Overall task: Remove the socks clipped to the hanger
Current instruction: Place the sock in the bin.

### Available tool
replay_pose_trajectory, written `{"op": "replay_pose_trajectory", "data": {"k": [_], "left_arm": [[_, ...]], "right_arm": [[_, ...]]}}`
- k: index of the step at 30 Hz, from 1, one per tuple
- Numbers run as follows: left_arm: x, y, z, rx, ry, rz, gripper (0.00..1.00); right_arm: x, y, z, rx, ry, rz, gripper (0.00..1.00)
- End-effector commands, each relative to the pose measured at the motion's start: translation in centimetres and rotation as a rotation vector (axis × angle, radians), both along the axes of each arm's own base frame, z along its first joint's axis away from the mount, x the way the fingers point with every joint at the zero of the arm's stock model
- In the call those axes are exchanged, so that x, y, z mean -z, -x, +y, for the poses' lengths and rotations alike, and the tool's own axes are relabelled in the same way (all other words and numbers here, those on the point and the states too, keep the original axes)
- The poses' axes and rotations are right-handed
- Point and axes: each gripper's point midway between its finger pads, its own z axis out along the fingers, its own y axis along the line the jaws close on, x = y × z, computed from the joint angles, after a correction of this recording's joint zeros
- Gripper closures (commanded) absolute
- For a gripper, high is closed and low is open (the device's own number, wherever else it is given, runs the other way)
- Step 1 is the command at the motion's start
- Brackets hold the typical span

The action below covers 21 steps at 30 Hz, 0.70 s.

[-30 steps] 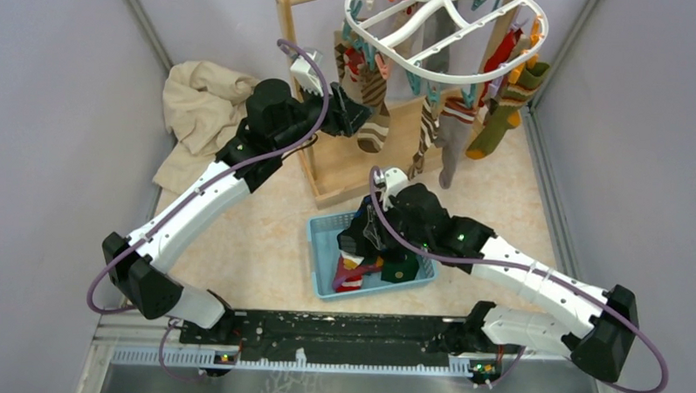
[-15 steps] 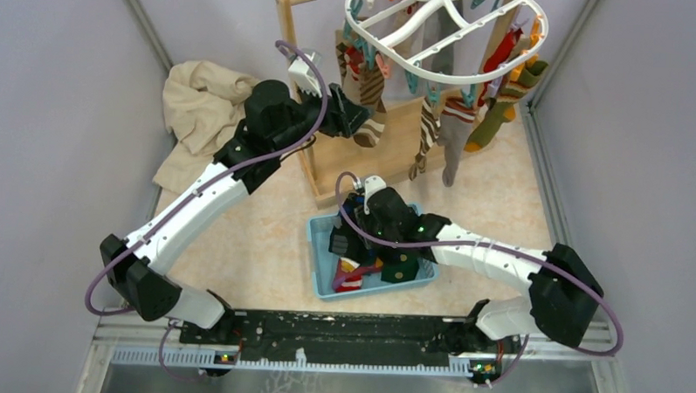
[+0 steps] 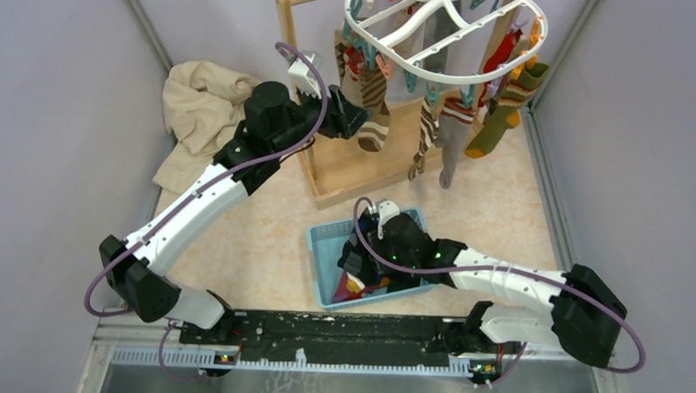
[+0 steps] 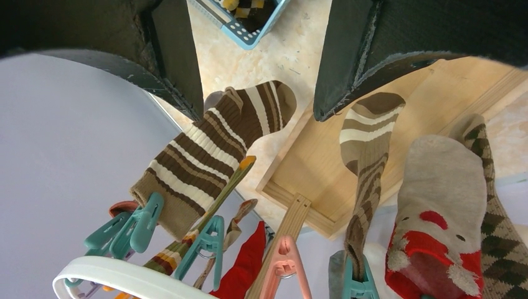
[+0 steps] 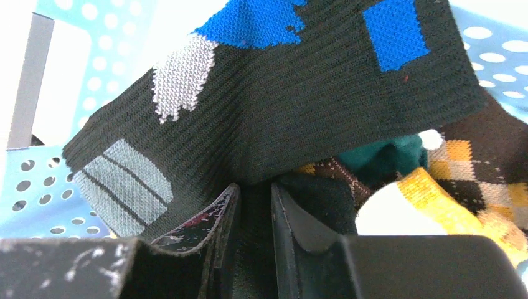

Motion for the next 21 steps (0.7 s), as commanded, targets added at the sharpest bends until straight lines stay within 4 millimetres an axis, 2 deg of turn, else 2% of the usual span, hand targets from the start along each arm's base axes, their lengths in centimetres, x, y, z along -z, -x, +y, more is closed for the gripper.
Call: {"op": "replay_pose_trajectory", "data": {"k": [1,4,6,9,13,18,21], "left_arm": [[-0.9,0.2,0.3,-0.006,0.006,-0.027,0.29],[-0.9,0.1,0.2,-0.007,0.004,-0.028,0.29],[-0.9,0.1,0.3,-0.008,0.004,-0.029,0.28],[-0.9,0.1,0.3,-0.009,0.005,-0.028,0.28],[-0.9,0.1,0.2,-0.008,0.006,-0.027,0.28],[-0.8,0.0,0.3,-0.011,0.002,-0.028,0.28],[-0.6,-0.1,0.3,-0.017,-0.005,-0.026,0.28]], "right_arm": [[-3.2,0.7,-1.1,0.02,-0.015,-0.027,0.69],[-8.2,-0.5,-0.8,0.042,-0.072,-0.114,0.56],[-10.6,-1.1,-0.5,0.049,-0.101,-0.158,0.53],[-12.6,-2.1,0.0,0.062,-0.116,-0.198,0.5],[-11.7,-3.1,1.5,0.05,-0.095,-0.192,0.49],[-8.1,-4.1,3.5,0.039,-0.067,-0.165,0.49],[-5.3,-3.7,4.4,0.005,-0.046,-0.107,0.49]]}}
